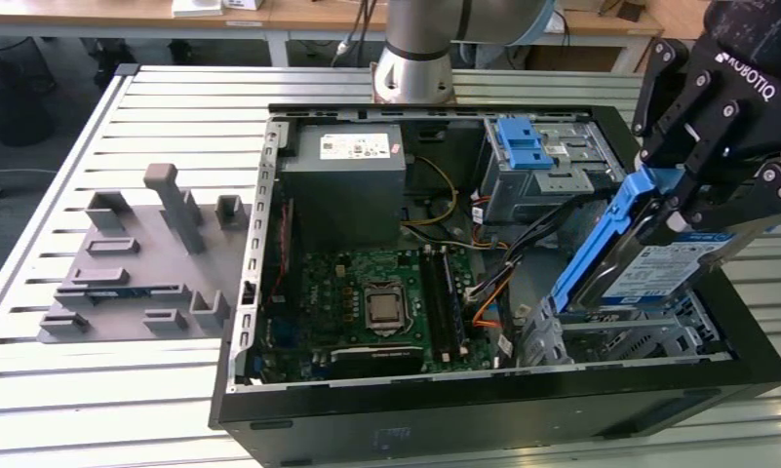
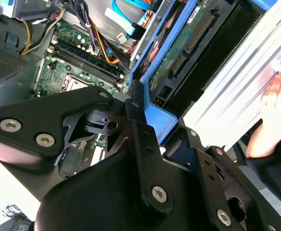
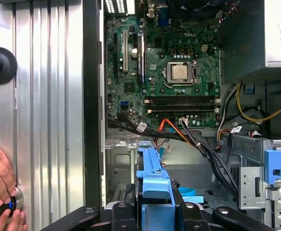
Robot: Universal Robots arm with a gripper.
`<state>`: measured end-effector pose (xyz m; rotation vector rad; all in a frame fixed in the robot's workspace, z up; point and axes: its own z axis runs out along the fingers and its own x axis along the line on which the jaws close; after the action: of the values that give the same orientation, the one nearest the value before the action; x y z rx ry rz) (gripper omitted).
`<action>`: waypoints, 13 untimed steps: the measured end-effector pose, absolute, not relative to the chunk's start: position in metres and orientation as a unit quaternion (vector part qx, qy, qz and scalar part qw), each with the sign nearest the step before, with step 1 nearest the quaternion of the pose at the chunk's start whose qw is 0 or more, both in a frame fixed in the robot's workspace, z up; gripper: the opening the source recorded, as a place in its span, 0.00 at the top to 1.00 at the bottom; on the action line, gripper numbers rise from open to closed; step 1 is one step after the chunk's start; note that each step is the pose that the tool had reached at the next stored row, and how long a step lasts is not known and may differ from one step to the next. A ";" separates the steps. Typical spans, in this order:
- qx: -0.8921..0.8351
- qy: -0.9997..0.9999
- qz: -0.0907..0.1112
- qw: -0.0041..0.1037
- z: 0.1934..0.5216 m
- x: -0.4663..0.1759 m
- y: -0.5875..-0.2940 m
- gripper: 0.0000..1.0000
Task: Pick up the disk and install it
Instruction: 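Insert the disk into the insertion slot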
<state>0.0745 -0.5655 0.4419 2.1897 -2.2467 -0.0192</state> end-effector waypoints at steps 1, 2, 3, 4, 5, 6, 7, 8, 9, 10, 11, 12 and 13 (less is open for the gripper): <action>0.698 -0.716 -0.006 0.002 0.441 0.075 -0.565 0.64; 0.698 -0.716 -0.006 0.002 0.441 0.075 -0.565 0.64; 0.698 -0.716 -0.007 0.002 0.441 0.075 -0.565 0.64; 0.698 -0.716 -0.007 0.002 0.440 0.075 -0.565 0.64; 0.698 -0.716 -0.007 0.001 0.440 0.075 -0.565 0.64; 0.698 -0.716 -0.007 0.001 0.439 0.075 -0.565 0.64; 0.698 -0.716 -0.007 0.001 0.439 0.075 -0.565 0.64; 0.698 -0.716 -0.007 0.001 0.438 0.075 -0.565 0.64; 0.698 -0.716 -0.007 0.001 0.438 0.075 -0.566 0.64; 0.698 -0.716 -0.007 0.001 0.438 0.075 -0.566 0.64; 0.698 -0.716 -0.007 0.001 0.437 0.075 -0.566 0.64; 0.698 -0.716 -0.007 0.001 0.437 0.075 -0.566 0.64; 0.698 -0.716 -0.007 0.001 0.436 0.075 -0.566 0.64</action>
<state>0.0748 -0.5659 0.4362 2.1915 -2.2483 -0.0230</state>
